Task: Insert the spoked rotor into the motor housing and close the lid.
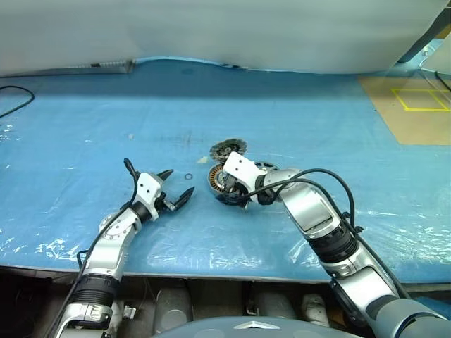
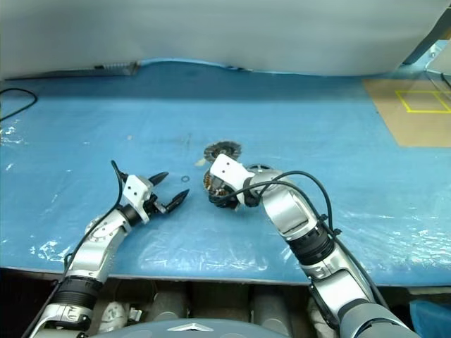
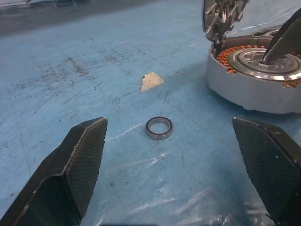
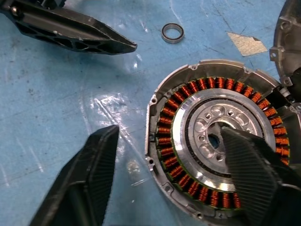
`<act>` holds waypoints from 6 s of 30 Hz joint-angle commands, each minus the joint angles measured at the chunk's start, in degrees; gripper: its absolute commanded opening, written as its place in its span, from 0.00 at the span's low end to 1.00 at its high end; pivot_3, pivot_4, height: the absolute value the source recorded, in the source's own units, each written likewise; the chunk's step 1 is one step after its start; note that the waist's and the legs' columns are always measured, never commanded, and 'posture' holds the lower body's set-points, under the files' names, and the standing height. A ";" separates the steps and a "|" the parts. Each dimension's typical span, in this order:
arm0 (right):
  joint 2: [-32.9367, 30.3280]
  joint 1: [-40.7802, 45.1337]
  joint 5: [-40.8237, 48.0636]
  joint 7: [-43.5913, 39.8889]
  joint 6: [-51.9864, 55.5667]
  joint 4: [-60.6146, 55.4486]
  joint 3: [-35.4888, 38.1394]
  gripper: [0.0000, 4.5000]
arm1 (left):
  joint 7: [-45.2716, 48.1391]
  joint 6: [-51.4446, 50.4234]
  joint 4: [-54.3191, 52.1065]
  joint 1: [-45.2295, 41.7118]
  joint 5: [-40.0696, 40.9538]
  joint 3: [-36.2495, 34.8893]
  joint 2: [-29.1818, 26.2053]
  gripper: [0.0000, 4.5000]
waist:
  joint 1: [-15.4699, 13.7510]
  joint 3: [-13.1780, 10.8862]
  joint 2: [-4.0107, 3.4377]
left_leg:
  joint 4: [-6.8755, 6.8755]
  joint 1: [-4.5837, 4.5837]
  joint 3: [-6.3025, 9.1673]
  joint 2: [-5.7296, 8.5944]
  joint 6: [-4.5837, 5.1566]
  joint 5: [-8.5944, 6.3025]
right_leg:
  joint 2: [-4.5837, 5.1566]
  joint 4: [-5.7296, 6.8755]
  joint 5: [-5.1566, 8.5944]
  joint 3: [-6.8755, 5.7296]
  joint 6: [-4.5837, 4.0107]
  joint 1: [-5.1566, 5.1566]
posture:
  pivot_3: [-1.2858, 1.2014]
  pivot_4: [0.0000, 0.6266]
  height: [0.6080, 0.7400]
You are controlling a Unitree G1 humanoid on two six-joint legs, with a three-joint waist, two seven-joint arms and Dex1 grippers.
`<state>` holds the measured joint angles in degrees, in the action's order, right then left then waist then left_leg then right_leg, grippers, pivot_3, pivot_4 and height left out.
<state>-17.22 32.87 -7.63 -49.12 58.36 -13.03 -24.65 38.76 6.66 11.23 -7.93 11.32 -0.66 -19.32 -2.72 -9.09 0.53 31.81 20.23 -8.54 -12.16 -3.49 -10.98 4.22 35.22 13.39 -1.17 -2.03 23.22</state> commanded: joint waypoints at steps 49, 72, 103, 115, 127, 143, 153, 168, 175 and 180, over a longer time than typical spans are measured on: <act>-3.28 -19.98 19.51 4.69 -39.68 -0.22 16.71 0.92 | 10.65 11.41 40.60 -24.24 -8.74 4.23 -2.19 0.92 | -1.31 -0.02 -0.05 | -0.27 -0.15 0.02 0.16 0.01 0.01 | 0.06 -0.36 -0.07 -0.03 0.11 -0.25 | 0.52 0.24 1.00; -4.64 -28.76 15.97 7.58 -60.94 10.01 18.21 0.92 | 14.90 2.44 20.48 -15.83 -2.71 2.11 -6.65 0.15 | -0.87 0.02 -0.06 | -0.59 -0.09 -0.04 0.17 0.02 0.00 | 0.04 -0.53 -0.04 0.02 0.08 -0.05 | 0.52 0.24 1.00; -5.20 -28.12 14.50 7.93 -61.95 10.82 16.57 0.92 | 18.07 -8.19 11.12 -27.60 -4.09 14.53 3.69 0.15 | -1.24 -0.04 -0.04 | -0.52 0.44 -0.01 0.21 0.04 0.02 | 0.04 -0.55 -0.05 -0.04 0.10 0.11 | 0.52 0.24 1.00; -5.32 -27.57 14.21 7.92 -60.98 10.93 16.17 0.92 | 19.17 -8.17 12.71 -27.82 -6.02 15.08 3.60 0.15 | -1.26 -0.04 -0.04 | -0.49 0.46 0.01 0.22 0.21 0.12 | 0.06 -0.54 -0.05 -0.06 0.10 0.10 | 0.52 0.24 1.00; -5.69 -27.05 14.28 7.51 -60.66 11.27 16.23 0.92 | 18.80 -10.22 10.04 -27.00 -3.71 13.11 4.30 0.59 | -1.28 -0.04 -0.04 | -0.49 0.46 0.01 0.21 0.21 0.12 | 0.06 -0.54 -0.05 -0.06 0.09 0.10 | 0.52 0.24 1.00; -5.42 -25.82 17.08 6.71 -57.26 7.84 16.88 0.92 | 22.69 -17.78 -9.05 -16.88 6.94 9.61 -0.30 0.00 | -1.17 -0.04 -0.05 | -0.48 0.44 0.01 0.19 0.17 0.09 | 0.05 -0.53 -0.04 -0.07 0.08 0.11 | 0.52 0.24 1.00; -5.01 -17.82 19.46 11.02 -36.41 -1.09 16.21 0.30 | 14.76 -8.54 -13.35 -4.08 6.75 3.26 -0.25 0.00 | -1.00 -0.05 -0.07 | -0.49 0.29 0.00 0.18 0.06 0.03 | 0.04 -0.54 -0.04 -0.07 0.08 0.12 | 0.52 0.24 1.00; -5.22 -6.05 16.95 15.31 -5.85 -8.30 7.16 0.01 | 5.48 3.47 -10.93 4.68 2.39 3.50 2.79 0.00 | -1.18 -0.07 -0.10 | -0.49 0.18 0.01 0.18 0.01 0.02 | 0.02 -0.51 -0.09 -0.03 0.17 0.11 | 0.52 0.24 1.00; -4.34 -4.79 17.34 16.39 -2.63 -8.40 6.41 0.01 | 4.61 4.18 -10.13 4.68 3.17 3.58 3.94 0.00 | -1.20 -0.07 -0.11 | -0.49 0.17 0.00 0.17 0.00 0.02 | 0.02 -0.50 -0.17 -0.02 0.30 0.11 | 0.52 0.24 1.00; -4.04 -4.52 17.15 16.75 -2.52 -6.94 5.94 0.01 | 4.81 3.89 -9.91 5.05 3.92 3.62 4.09 0.00 | -1.19 -0.07 -0.11 | -0.49 0.14 -0.01 0.17 -0.01 0.02 | 0.02 -0.47 -0.18 0.00 0.32 0.11 | 0.52 0.24 1.00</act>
<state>-21.47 27.35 9.14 -32.39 56.02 -19.15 -18.69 43.46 9.78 2.08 -3.33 14.34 2.92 -15.39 -3.90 -9.17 0.43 31.32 20.36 -8.55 -11.98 -3.50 -10.96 4.24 34.76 13.21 -1.17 -1.71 23.32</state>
